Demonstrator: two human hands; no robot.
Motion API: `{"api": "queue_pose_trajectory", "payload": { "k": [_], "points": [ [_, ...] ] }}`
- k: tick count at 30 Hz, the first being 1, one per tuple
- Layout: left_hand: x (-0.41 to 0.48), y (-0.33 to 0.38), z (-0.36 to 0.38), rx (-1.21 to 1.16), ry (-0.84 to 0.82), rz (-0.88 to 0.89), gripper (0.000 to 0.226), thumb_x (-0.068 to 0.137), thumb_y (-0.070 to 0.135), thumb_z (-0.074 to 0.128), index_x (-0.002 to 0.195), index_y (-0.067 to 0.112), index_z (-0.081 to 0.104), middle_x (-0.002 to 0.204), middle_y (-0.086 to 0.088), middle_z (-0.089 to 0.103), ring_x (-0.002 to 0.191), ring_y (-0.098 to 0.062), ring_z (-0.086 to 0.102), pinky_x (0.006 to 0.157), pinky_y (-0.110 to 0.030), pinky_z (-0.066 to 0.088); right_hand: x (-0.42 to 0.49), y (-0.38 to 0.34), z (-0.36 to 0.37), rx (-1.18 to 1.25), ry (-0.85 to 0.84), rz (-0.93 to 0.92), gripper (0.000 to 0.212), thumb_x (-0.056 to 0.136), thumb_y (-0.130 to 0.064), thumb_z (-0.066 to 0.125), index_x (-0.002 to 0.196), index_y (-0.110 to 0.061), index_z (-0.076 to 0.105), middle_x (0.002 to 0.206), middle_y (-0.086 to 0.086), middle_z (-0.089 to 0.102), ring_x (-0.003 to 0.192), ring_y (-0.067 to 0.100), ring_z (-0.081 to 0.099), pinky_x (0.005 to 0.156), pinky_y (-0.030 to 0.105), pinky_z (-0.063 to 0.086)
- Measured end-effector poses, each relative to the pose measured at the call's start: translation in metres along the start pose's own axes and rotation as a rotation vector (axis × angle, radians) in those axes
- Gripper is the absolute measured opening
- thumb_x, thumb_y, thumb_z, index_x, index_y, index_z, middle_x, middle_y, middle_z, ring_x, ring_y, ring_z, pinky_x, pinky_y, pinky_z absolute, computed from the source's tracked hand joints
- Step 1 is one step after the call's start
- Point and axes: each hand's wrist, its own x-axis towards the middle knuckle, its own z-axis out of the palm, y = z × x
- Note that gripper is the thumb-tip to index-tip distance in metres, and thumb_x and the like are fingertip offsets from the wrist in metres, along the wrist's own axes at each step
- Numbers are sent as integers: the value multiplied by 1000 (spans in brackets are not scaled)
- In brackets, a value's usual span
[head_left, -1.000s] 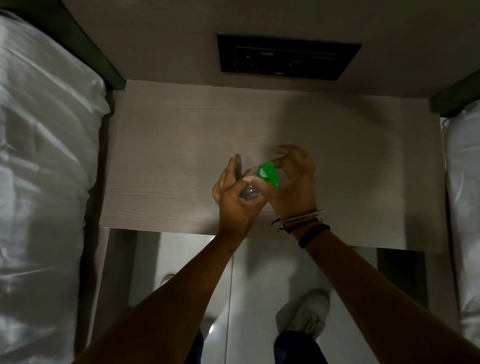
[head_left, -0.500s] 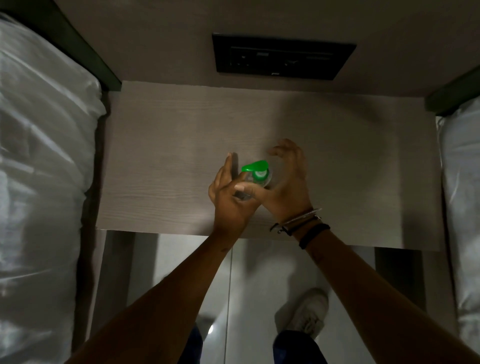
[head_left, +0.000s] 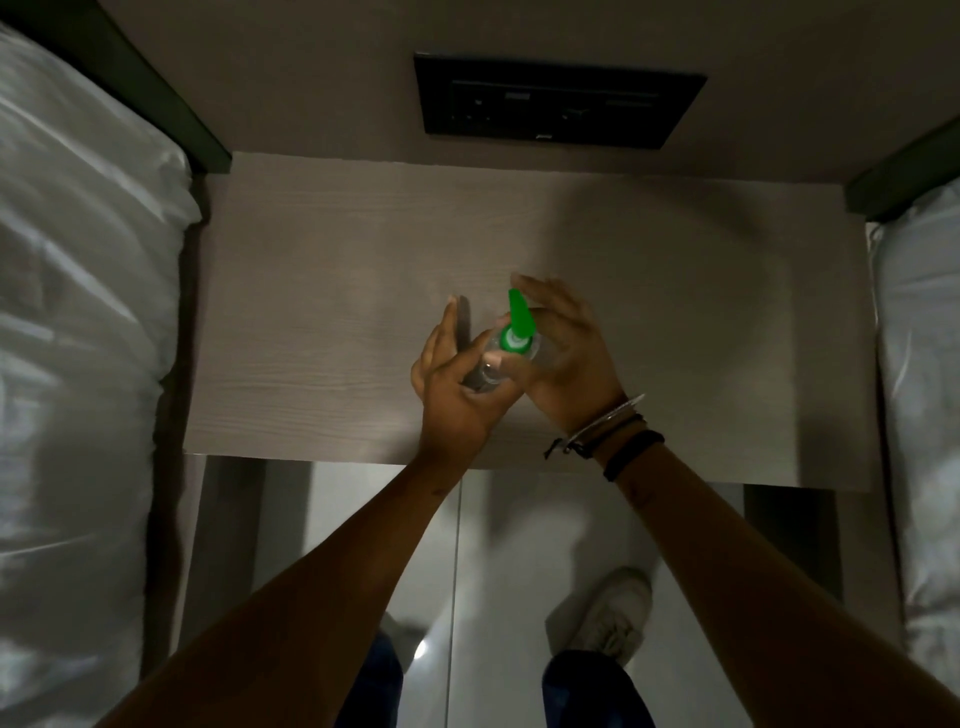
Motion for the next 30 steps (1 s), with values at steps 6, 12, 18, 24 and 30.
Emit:
{"api": "queue_pose_trajectory", "payload": {
  "k": [6, 12, 18, 24, 30],
  "points": [
    [3, 1, 3, 49, 15, 1, 42, 68, 32, 87, 103, 18, 67, 152, -14, 39, 140, -33, 37, 110, -61, 36, 2, -6, 3, 11, 130, 94, 71, 55, -34, 88, 113, -8, 56, 125, 12, 55, 118, 26, 50, 102, 51, 43],
    [6, -6, 0, 37, -38, 2, 40, 71, 38, 81, 105, 20, 71, 157, -8, 31, 145, -27, 23, 116, -57, 24, 2, 2, -1, 86, 6, 57, 41, 66, -20, 82, 103, -10, 67, 134, 7, 56, 130, 24, 42, 112, 49, 33],
    [5, -2, 4, 28, -61, 3, 43, 71, 34, 82, 108, 20, 65, 157, -8, 32, 142, -17, 18, 116, -49, 22, 1, -9, 12, 95, 205, 173, 63, 54, -49, 82, 103, -16, 59, 106, 8, 68, 104, 24, 62, 96, 51, 46],
    [8, 11, -9, -39, -127, -41, 48, 74, 25, 81, 118, 13, 66, 159, -10, 27, 148, -30, 19, 119, -58, 22, -2, 5, -4, 74, 28, 19, 35, 75, -13, 75, 108, -5, 65, 139, 13, 51, 134, 28, 37, 116, 38, 25],
    [9, 14, -15, -34, -171, -5, 53, 75, 27, 80, 125, 17, 62, 159, -9, 27, 148, -29, 18, 120, -56, 22, -7, 3, -3, 88, 132, -33, 28, 71, -12, 77, 96, -4, 70, 127, 14, 61, 132, 32, 39, 114, 30, 25]
  ]
}}
